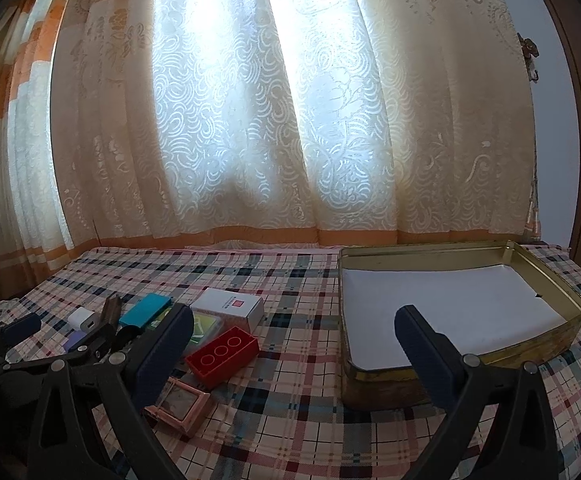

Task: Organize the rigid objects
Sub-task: 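Move both tools toward the scattered objects on the bed, then grasp the copper picture frame with the right tool while the left tool grasps the green soccer cube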

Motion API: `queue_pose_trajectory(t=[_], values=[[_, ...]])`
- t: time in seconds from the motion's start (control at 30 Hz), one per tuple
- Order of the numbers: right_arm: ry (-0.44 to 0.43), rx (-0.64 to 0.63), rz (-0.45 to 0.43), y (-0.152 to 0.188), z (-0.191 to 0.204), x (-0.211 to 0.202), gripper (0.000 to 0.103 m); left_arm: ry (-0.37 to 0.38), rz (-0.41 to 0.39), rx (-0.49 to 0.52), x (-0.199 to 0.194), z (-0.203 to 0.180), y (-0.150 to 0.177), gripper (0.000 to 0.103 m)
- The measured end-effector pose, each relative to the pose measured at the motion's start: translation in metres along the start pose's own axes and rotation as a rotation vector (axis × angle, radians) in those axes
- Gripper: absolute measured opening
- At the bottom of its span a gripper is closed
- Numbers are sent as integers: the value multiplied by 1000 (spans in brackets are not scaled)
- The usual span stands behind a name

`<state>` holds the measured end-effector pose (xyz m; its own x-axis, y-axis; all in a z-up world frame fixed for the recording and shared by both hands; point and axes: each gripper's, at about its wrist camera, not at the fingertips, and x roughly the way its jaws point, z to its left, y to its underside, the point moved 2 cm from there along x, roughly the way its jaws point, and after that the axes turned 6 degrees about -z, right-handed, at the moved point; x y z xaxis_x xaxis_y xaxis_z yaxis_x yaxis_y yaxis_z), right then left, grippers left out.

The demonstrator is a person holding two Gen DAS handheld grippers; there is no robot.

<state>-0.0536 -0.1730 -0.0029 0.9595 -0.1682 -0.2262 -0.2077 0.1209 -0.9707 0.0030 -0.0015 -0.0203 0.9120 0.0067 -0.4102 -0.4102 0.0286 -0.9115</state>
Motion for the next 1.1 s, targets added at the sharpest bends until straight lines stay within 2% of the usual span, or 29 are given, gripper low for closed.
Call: queue_pose_trajectory(t=[0.17, 0.43, 0.57, 0.67, 0.77, 0.97, 1.1], values=[[-9, -11, -5, 0, 2, -1, 102, -11, 22, 10, -4, 7, 2, 103], [-59, -60, 24, 4, 14, -1, 102, -40, 71, 22, -13, 46, 16, 103], [-112, -87, 55, 7, 23, 1, 95, -34, 110, 8, -15, 67, 24, 103], [-164, -93, 107, 10, 27, 7, 91, -42, 123, 12, -18, 75, 27, 103], [-216, -84, 172, 15, 30, 15, 83, -13, 141, -8, -16, 80, 29, 103], [-398, -138, 373, 35, 46, 35, 82, 41, 156, 17, -14, 74, 26, 103], [-445, -200, 450, 44, 61, 48, 82, 64, 177, 21, -9, 72, 26, 99]])
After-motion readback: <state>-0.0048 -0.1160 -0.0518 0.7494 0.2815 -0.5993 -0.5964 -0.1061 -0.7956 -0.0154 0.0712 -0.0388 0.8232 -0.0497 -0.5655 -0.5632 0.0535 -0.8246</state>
